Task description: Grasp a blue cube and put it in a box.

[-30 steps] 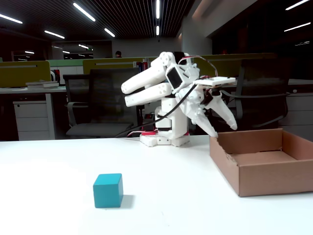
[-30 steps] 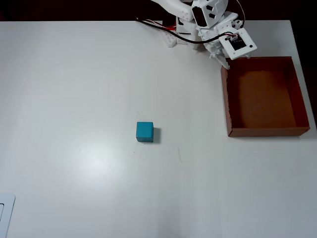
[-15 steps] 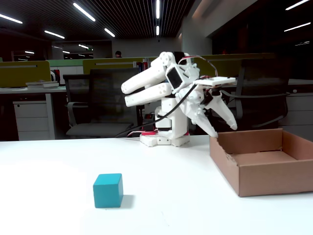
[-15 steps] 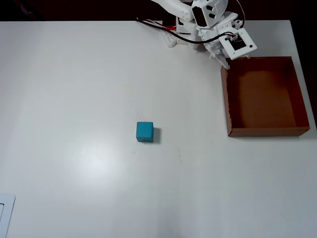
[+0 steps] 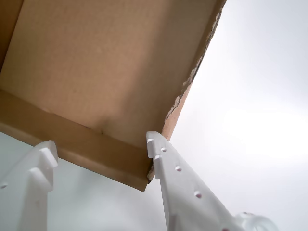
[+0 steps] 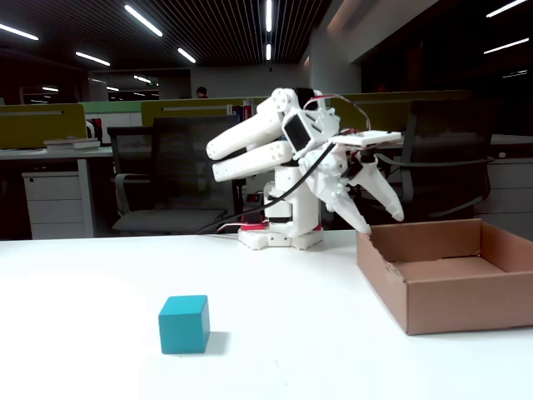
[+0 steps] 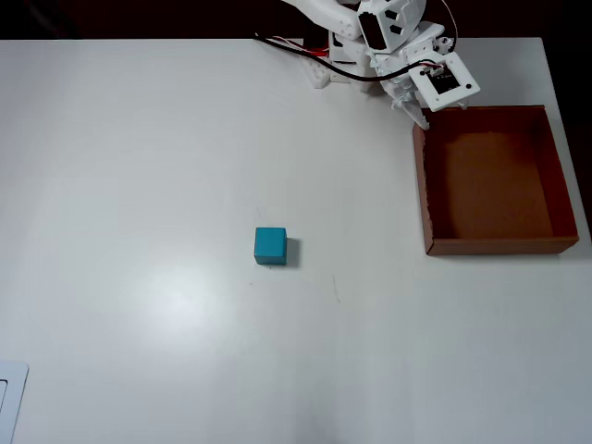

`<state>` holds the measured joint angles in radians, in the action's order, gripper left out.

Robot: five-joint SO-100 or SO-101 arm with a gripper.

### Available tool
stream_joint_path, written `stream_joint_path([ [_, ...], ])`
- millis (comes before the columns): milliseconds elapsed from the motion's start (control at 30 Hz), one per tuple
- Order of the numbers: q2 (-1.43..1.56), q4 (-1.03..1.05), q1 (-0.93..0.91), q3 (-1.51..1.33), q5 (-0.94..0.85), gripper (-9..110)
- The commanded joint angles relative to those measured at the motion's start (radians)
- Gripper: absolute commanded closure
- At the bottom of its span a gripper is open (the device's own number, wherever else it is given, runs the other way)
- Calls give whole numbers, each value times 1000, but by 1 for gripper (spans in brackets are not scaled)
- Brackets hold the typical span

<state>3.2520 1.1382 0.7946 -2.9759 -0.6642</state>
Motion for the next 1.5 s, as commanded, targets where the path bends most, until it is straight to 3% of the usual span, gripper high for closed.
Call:
stream_joint_path([
  [0,-12,0,5,5,-6,78],
  [867,-12,-6,21,23,6,75],
  [1467,-144,97,-176,500,-25,77],
])
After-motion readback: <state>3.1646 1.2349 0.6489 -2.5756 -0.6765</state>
